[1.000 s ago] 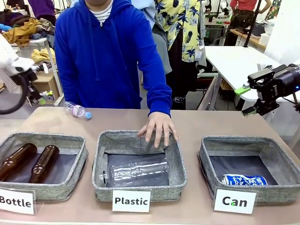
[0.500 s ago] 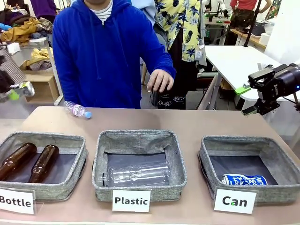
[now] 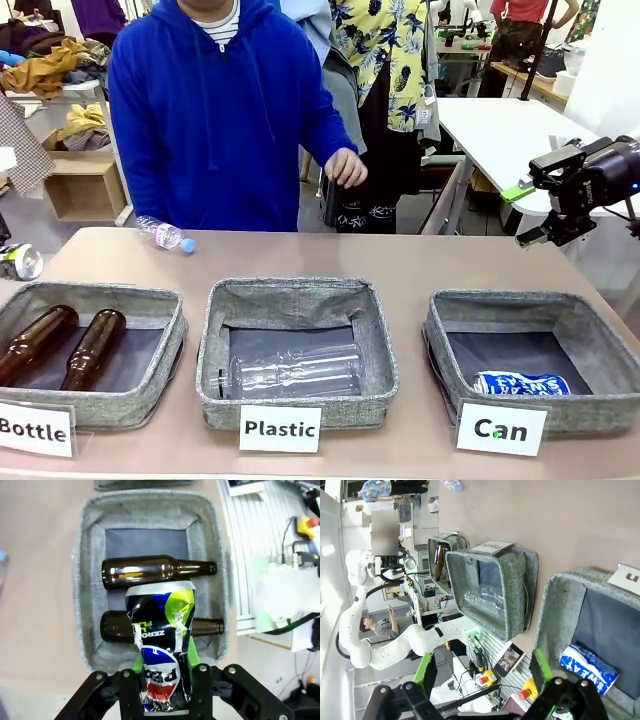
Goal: Sort the can waste into the basket.
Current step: Pick up the can waste from the table and place it in the right Fabric basket.
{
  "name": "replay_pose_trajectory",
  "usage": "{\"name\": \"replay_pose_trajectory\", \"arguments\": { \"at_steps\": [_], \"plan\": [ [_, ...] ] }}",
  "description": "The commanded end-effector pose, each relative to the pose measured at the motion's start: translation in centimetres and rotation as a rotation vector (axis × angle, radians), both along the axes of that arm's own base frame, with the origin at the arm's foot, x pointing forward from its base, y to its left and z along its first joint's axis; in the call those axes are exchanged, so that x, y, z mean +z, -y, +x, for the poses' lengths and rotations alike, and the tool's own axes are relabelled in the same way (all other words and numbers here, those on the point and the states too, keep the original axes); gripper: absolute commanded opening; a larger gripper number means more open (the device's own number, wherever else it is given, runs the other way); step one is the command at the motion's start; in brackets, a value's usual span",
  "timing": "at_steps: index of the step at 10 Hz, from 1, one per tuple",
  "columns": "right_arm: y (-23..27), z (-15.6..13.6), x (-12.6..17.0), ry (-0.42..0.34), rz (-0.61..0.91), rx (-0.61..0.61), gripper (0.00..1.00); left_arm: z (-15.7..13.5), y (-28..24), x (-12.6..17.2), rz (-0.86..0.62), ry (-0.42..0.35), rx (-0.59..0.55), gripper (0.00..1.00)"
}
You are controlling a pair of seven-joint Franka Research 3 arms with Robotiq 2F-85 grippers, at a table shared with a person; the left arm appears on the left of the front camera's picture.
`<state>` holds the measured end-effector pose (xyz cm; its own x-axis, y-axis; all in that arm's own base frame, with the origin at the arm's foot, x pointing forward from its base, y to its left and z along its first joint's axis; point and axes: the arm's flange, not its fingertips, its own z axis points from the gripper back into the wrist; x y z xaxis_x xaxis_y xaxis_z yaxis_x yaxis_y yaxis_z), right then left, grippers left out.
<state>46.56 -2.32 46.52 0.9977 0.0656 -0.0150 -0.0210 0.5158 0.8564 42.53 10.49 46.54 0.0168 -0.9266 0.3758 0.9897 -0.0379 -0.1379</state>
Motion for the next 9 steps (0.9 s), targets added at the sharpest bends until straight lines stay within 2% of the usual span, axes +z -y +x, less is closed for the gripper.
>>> {"name": "replay_pose_trajectory", "arguments": {
  "at_steps": [1,3,4,5,6,7,8,9],
  "plan": [
    [0.0,-0.2,-0.3,0.022,-0.001,0.002,1.0,0.0,0.1,0.0,-0.007,-0.011,0.002,0.0],
    [0.0,-0.2,-0.3,0.022,-0.001,0.002,1.0,0.0,0.1,0.0,-0.007,-0.011,0.002,0.0],
    [0.0,0.0,0.0,0.0,0.0,0.0,1.0,0.1,0.1,-0.1,-0.006,-0.001,-0.002,0.31],
    [0.0,-2.6,3.4,0.049,-0.046,0.035,1.0,-0.6,3.7,-0.6,-0.118,0.074,-0.181,0.31],
    [0.4,-4.8,5.5,-0.015,-0.156,0.097,1.0,-1.4,8.7,-0.8,-0.178,0.151,-0.26,0.31],
    [1.7,-6.7,7.1,-0.049,-0.29,0.119,1.0,-1.1,14.4,-0.4,-0.263,0.233,-0.164,0.31],
    [3.2,-8.7,8.2,-0.034,-0.371,0.12,1.0,-2.0,18.9,0.3,-0.333,0.193,-0.181,0.31],
    [5.3,-9.7,8.9,-0.013,-0.392,0.064,1.0,-2.3,23.2,0.8,-0.378,0.213,-0.158,0.31]
  ]
}}
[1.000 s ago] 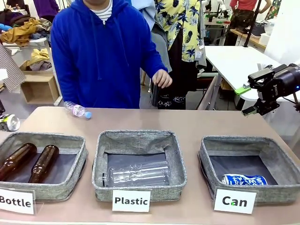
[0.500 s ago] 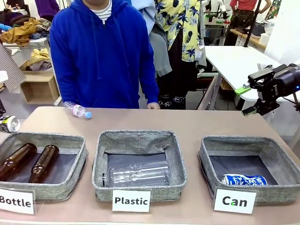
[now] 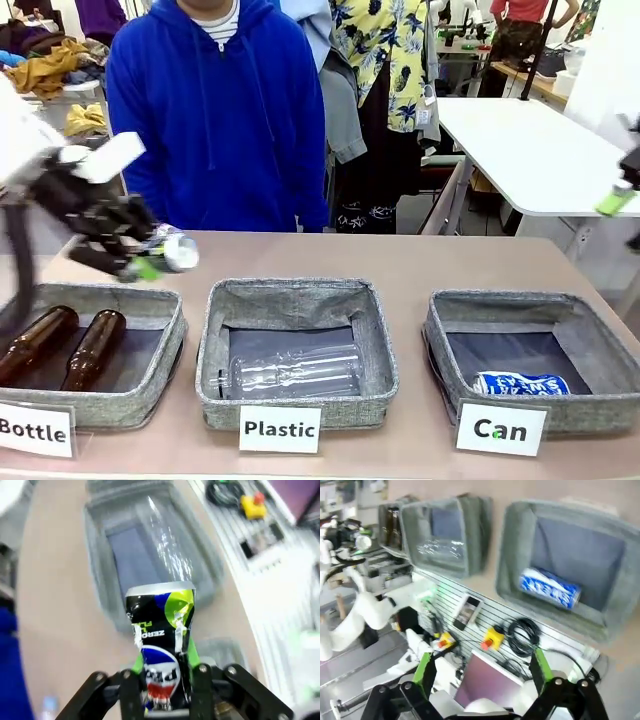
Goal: Sort the can waste into the basket.
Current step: Pick up the can waste from the table and place it in the right Fabric basket.
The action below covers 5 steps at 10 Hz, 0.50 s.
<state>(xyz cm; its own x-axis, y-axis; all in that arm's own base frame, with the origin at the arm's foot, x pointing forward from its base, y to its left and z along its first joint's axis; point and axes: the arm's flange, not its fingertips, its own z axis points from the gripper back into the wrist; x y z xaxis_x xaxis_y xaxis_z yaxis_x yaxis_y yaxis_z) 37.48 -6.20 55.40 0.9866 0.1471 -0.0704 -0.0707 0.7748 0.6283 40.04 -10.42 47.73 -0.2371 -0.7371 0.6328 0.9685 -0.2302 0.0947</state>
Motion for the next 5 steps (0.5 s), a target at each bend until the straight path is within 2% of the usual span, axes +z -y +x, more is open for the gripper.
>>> {"name": "replay_pose_trajectory", "arguments": {
  "at_steps": [1,2,3,5],
  "plan": [
    [3.1,-1.3,0.2,0.035,-0.008,-0.085,1.0,-0.2,6.0,0.7,-0.11,0.056,0.077,0.31],
    [4.7,-2.0,-0.1,0.041,-0.007,-0.14,1.0,0.2,10.8,2.3,-0.209,0.061,0.106,0.31],
    [5.9,-2.8,-0.3,0.062,0.016,-0.163,1.0,1.1,15.2,3.2,-0.239,0.031,0.159,0.31],
    [7.9,-4.3,-0.5,0.1,0.049,-0.207,1.0,2.8,26.0,3.4,-0.223,-0.048,0.252,0.31]
  ]
}}
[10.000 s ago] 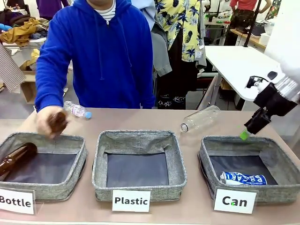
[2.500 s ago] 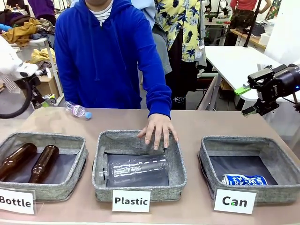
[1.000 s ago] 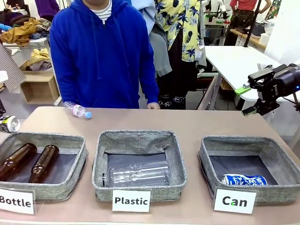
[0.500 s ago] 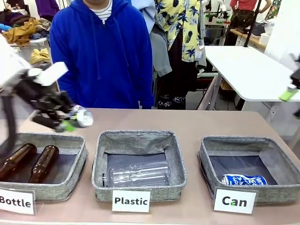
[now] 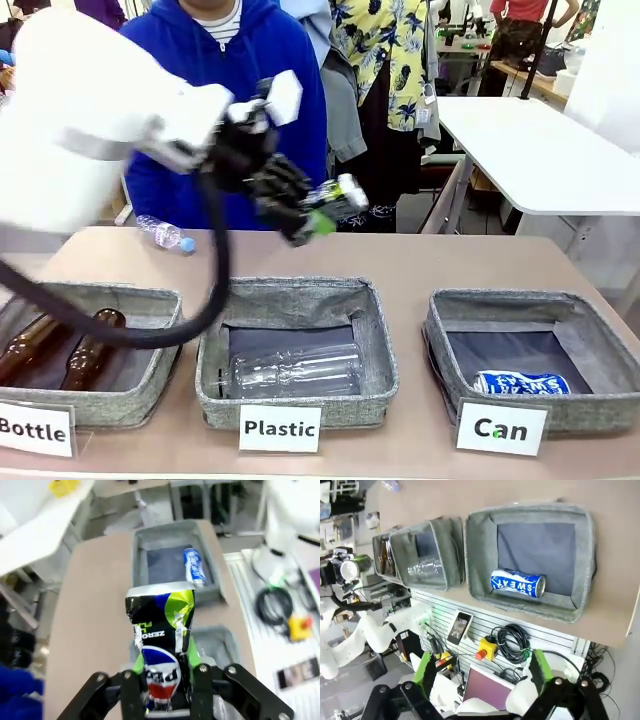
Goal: Sort the can waste into the basket.
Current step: Pick up the can waste from the table and place it in the right Fabric basket.
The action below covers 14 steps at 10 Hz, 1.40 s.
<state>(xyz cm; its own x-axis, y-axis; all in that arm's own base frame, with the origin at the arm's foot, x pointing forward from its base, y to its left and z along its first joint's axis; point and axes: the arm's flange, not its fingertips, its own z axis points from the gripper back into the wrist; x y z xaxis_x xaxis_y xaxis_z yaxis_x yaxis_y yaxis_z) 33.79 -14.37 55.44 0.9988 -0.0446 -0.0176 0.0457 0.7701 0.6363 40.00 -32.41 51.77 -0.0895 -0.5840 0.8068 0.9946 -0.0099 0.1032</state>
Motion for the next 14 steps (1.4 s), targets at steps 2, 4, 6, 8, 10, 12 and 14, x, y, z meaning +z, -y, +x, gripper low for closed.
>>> {"name": "replay_pose_trajectory", "arguments": {
  "at_steps": [2,4,6,8,10,12,14],
  "plan": [
    [1.3,-2.0,-1.2,0.063,0.055,-0.061,1.0,4.0,15.3,-3.1,0.146,-0.082,0.033,0.31],
    [2.3,-3.1,-2.1,0.077,0.086,-0.06,1.0,4.4,23.9,-6.3,0.252,-0.172,0.003,0.31],
    [2.3,-2.3,-3.2,0.061,0.112,-0.101,1.0,3.5,29.5,-9.4,0.289,-0.142,0.026,0.31],
    [2.4,-2.9,-2.4,0.033,0.083,-0.079,1.0,2.3,30.5,-9.4,0.265,-0.127,-0.001,0.31],
    [2.4,-2.9,-2.4,0.033,0.083,-0.079,1.0,2.0,28.1,-11.9,0.287,-0.135,0.029,0.31],
    [2.4,-2.9,-2.4,0.033,0.083,-0.079,1.0,2.0,28.1,-11.9,0.287,-0.135,0.029,0.31],
    [2.4,-2.9,-2.4,0.033,0.083,-0.079,1.0,2.6,28.9,-12.0,0.253,-0.142,-0.034,0.77]
  ]
}}
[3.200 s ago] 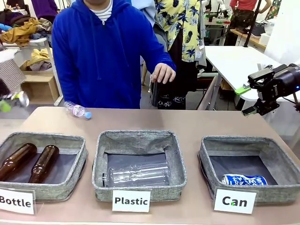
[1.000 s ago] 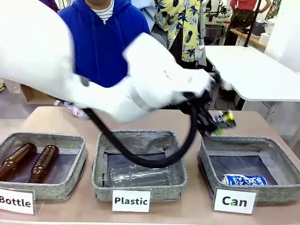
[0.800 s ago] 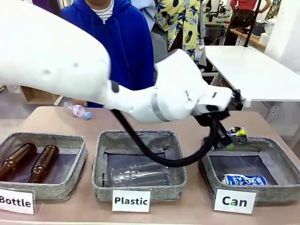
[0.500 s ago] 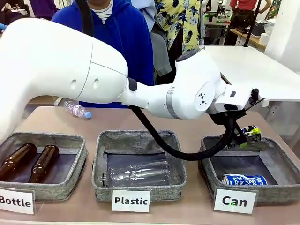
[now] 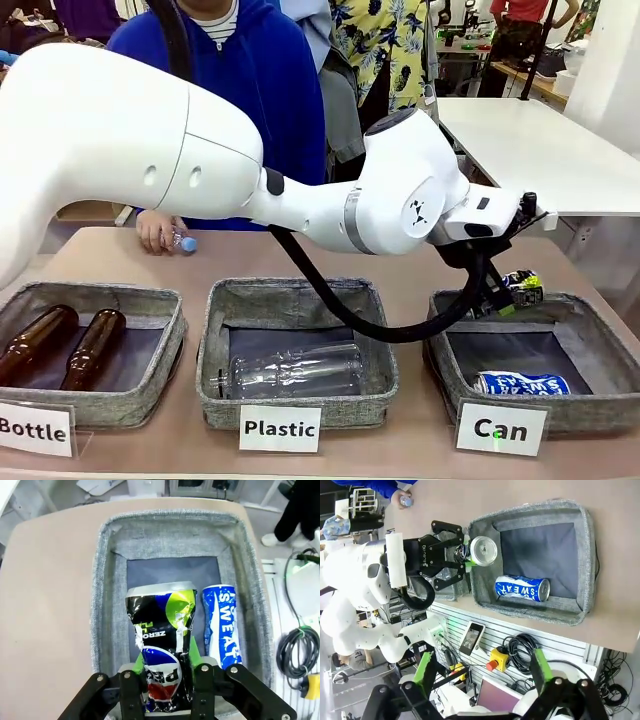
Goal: Sort the can waste into the basket.
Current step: Pick up the can waste from the table and place it in the right Fabric basket.
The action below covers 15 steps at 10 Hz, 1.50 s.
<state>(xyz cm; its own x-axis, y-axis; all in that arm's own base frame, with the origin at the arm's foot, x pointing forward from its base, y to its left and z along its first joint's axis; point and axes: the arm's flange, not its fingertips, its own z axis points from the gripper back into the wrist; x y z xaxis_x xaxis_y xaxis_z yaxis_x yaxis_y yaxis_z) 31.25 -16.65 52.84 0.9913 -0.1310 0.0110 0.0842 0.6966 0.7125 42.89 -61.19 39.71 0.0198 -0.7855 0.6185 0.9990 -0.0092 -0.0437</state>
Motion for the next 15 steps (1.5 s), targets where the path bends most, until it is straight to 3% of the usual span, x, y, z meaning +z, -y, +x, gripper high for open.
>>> {"name": "replay_pose_trajectory", "arguments": {
  "at_steps": [1,2,7,9,12,15],
  "plan": [
    [0.2,-0.3,0.2,-0.005,-0.017,0.008,1.0,-0.8,0.3,0.1,-0.046,-0.002,-0.067,0.89],
    [0.2,-0.3,0.2,-0.005,-0.017,0.008,1.0,-1.1,0.4,0.2,-0.058,-0.006,-0.057,1.0],
    [0.0,0.0,0.0,0.001,0.0,0.0,1.0,-2.9,0.5,1.0,-0.139,0.028,-0.063,1.0],
    [0.3,-0.6,0.3,0.036,0.014,0.025,1.0,-3.6,0.5,1.9,-0.165,0.034,-0.048,1.0],
    [-1.5,0.9,0.7,0.096,0.061,0.073,1.0,-5.9,-2.0,5.6,-0.139,0.083,-0.109,1.0],
    [-6.7,3.3,1.5,0.19,0.148,0.173,1.0,-7.4,-6.5,11.9,-0.028,0.147,-0.072,1.0]
  ]
}}
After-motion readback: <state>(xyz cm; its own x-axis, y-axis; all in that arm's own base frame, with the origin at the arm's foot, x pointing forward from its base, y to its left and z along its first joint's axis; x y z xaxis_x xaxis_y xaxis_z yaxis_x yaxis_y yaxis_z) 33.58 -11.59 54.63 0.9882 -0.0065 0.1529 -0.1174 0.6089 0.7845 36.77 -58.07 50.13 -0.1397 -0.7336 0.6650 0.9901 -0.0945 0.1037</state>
